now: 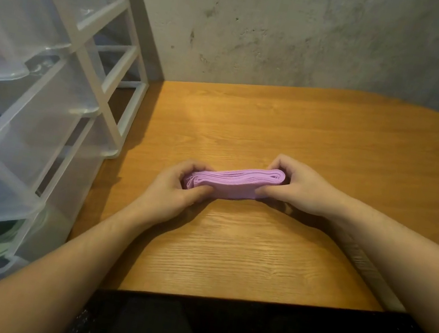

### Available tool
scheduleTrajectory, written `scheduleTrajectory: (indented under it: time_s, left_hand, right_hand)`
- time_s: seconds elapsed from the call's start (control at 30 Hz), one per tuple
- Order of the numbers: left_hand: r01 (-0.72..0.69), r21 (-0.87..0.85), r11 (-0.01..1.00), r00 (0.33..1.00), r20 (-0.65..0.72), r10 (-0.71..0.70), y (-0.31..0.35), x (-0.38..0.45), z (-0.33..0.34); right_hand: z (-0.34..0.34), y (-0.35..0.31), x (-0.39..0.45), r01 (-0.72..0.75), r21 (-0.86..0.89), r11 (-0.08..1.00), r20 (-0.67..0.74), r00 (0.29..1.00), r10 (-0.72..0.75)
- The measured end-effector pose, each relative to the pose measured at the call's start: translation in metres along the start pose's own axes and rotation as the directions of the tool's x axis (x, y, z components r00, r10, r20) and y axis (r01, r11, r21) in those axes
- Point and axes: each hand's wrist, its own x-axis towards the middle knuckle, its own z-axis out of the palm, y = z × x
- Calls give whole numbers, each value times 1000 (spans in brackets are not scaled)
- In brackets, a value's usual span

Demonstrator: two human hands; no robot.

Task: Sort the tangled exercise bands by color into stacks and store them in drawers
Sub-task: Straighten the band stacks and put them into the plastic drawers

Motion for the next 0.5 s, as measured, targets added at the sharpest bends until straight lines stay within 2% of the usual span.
scheduleTrajectory:
  time_s: [0.07, 0.17, 0.27, 0.37, 0.5]
  left_hand:
    - [26, -52, 998, 1000, -11, -27, 1, 0, 1]
    - [73, -34, 997, 997, -23, -74, 5, 0, 1]
    - [122, -11, 992, 992, 9, -122, 8, 0, -2]
    - [135, 43, 990, 991, -3, -135, 15, -2, -5]
    - [131, 27, 991, 991, -20, -130, 42, -7, -11]
  right_hand:
    - [1, 3, -1, 16, 8, 1000, 19, 1000, -16]
    - [1, 4, -4, 15, 32, 999, 45, 999, -17]
    - [-2, 0, -8, -13, -2, 1000, 5, 1000, 13]
    - [0, -7, -12, -24, 41, 999, -33, 999, 25]
    - [1, -24, -18, 34, 59, 998, -118, 993, -27]
